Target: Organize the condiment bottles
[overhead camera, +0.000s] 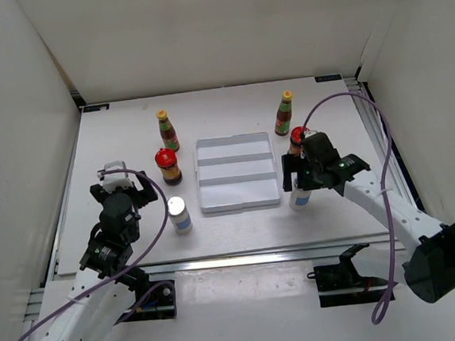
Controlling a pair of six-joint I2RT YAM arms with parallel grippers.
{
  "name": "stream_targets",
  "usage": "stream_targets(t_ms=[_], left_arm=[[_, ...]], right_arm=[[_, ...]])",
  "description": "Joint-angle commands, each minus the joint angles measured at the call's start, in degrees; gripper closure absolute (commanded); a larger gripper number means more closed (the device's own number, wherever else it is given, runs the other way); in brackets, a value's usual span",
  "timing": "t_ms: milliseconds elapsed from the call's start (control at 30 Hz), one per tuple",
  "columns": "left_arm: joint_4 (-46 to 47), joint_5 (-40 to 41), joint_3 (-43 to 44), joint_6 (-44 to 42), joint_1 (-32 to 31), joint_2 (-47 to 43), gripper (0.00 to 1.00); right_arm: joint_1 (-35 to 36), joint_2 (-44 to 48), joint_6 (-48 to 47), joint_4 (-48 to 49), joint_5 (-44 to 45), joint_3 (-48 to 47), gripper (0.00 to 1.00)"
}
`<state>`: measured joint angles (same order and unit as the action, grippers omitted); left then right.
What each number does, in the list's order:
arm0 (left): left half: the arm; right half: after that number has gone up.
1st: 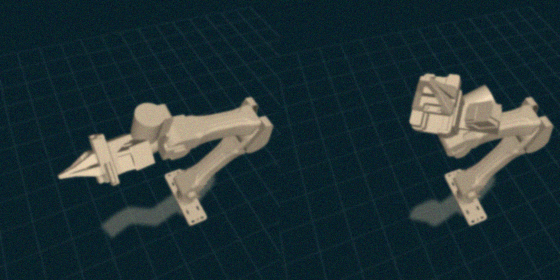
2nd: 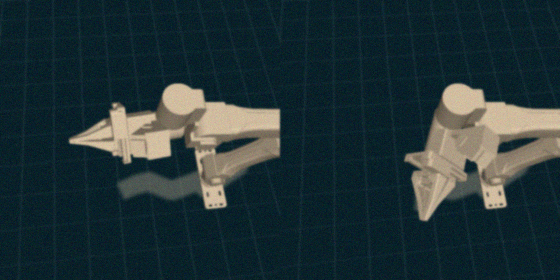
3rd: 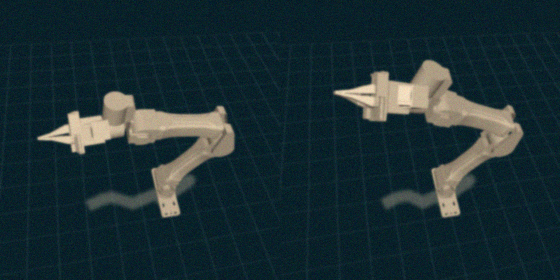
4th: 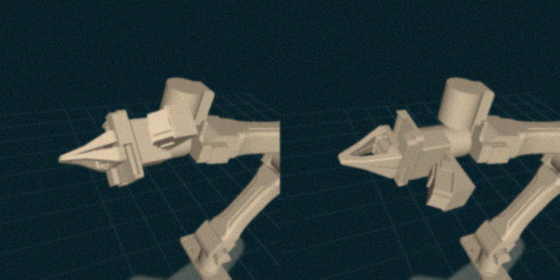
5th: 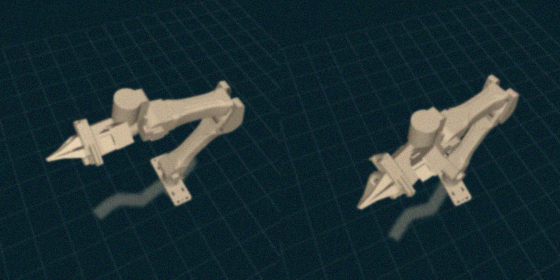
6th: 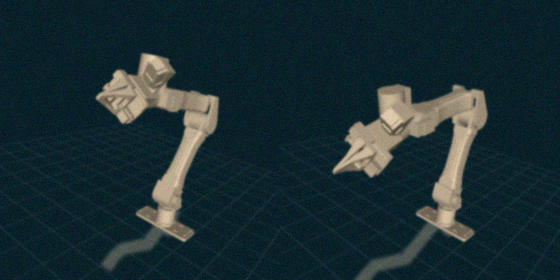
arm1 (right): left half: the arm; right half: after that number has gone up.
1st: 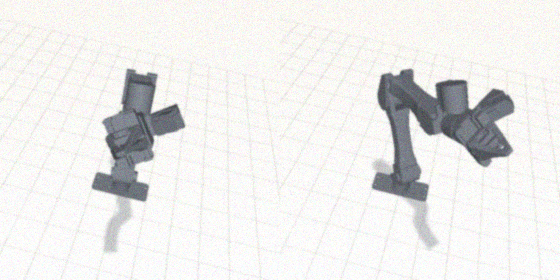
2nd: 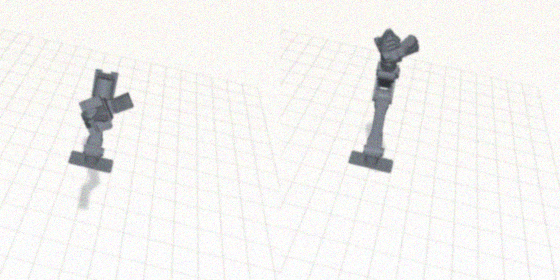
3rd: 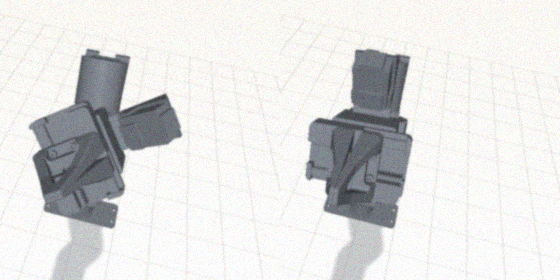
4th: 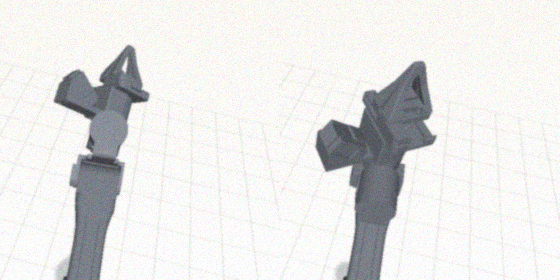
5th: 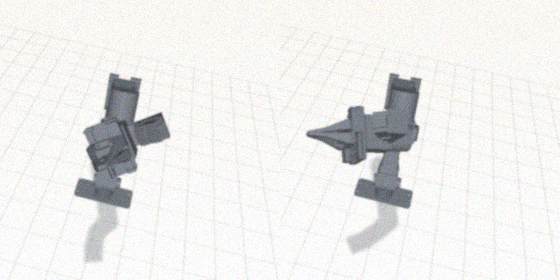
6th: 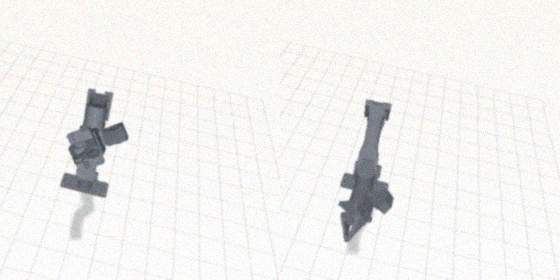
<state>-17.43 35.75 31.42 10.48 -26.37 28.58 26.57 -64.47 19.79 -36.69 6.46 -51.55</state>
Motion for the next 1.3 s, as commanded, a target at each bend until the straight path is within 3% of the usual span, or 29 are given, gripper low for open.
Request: stream_targets(t_ms=[0,233,333,367,567,700,933,1267], left_arm=[[1.0,-0.94,-0.22,-0.46,-0.08,0.25,0.0],[1.0,-0.94,-0.22,-0.46,-0.08,0.25,0.0],[1.0,-0.94,-0.22,-0.46,-0.08,0.77,0.0],[1.0,-0.94,-0.22,-0.46,-0.08,0.78,0.0],[1.0,-0.94,-0.22,-0.46,-0.08,0.78,0.0],[1.0,-0.94,-0.22,-0.46,-0.08,0.78,0.0],[1.0,-0.94,-0.22,-0.46,-0.08,0.78,0.0],[1.0,-0.94,-0.22,-0.46,-0.08,0.78,0.0]], right_arm=[[1.38,-2.41,3.14,0.04,6.72,-1.71,0.0],[2.0,-1.9,4.2,-0.58,9.19,-0.57,0.02],[2.0,-1.89,4.2,-1.28,9.71,-0.57,0.19],[2.0,-1.89,4.2,-1.28,9.71,-0.57,0.32],[2.0,-1.89,4.73,-3.04,10.24,-2.76,0.73],[2.52,-0.66,2.36,-5.49,10.94,-9.08,0.87],[5.6,-3.64,-1.85,-4.54,5.85,-22.09,0.94],[9.91,-17.44,-0.72,2.23,3.83,-23.68,0.97]])
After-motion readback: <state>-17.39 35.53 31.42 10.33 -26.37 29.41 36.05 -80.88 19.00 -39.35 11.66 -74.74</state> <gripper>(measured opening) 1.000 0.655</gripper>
